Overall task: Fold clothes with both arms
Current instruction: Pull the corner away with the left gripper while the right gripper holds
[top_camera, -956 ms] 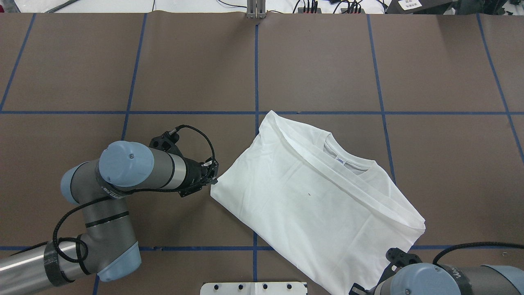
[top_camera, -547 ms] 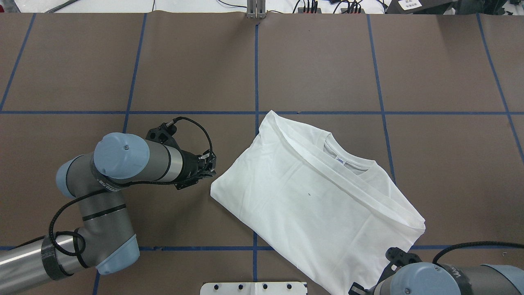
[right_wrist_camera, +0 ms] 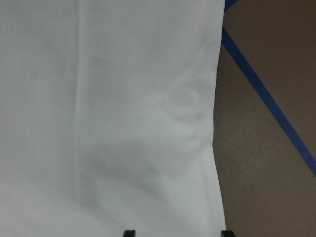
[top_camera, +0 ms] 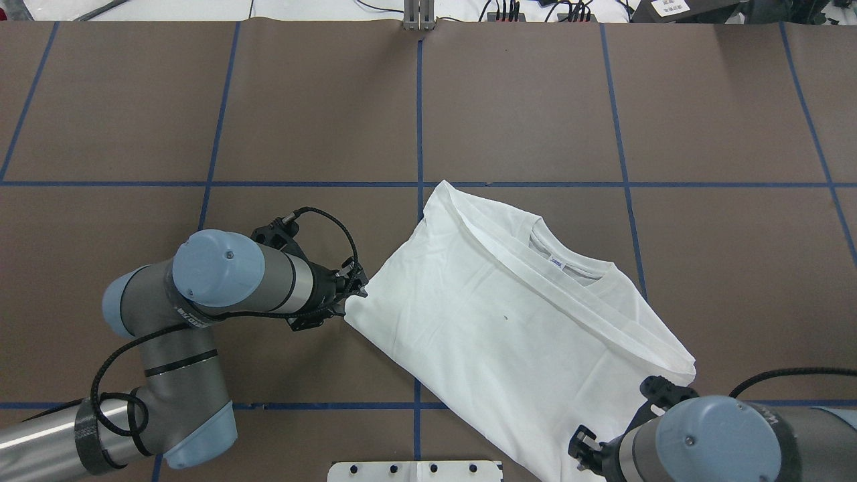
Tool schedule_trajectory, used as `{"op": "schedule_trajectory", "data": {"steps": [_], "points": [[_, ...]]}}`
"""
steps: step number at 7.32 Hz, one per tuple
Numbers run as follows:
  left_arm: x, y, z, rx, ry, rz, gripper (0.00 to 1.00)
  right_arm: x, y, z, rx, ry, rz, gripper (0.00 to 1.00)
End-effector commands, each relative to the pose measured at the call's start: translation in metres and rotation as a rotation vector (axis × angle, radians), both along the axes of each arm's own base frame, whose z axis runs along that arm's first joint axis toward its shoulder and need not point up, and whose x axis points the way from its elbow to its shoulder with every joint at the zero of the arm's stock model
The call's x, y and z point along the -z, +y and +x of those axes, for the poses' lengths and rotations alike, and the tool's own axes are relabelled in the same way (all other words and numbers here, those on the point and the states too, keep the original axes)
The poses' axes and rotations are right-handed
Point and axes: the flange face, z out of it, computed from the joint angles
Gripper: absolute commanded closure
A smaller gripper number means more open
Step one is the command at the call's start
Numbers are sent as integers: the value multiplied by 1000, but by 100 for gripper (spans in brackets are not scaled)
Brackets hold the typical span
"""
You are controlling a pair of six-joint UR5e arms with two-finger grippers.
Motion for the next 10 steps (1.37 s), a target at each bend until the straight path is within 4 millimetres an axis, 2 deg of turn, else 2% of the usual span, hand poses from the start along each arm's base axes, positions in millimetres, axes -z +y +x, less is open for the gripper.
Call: {"op": "schedule_trajectory", "data": {"steps": [1, 3, 4, 5, 7, 8, 9, 10], "points": [[-5, 10, 12, -14, -12, -12, 47, 9, -60, 29, -139, -22, 10, 0], [-4, 9, 13, -15, -14, -12, 52, 5, -78, 37, -181, -14, 14, 0], [-7, 8, 15, -14, -20, -13, 83, 5, -80, 38, -186, -14, 14, 0], [-14, 6, 19, -12, -34, -19, 100, 2, -78, 35, -180, -9, 16, 0], [-19, 2, 18, -12, -45, -11, 100, 11, -80, 27, -177, -27, 18, 0], [-19, -2, 16, -7, -47, -8, 100, 9, -80, 24, -176, -23, 17, 0], [-19, -25, 4, 17, -50, 18, 100, 9, -83, 25, -183, -23, 17, 0], [-17, -67, -10, 49, -63, 79, 100, 9, -85, 26, -188, -23, 18, 0]]}}
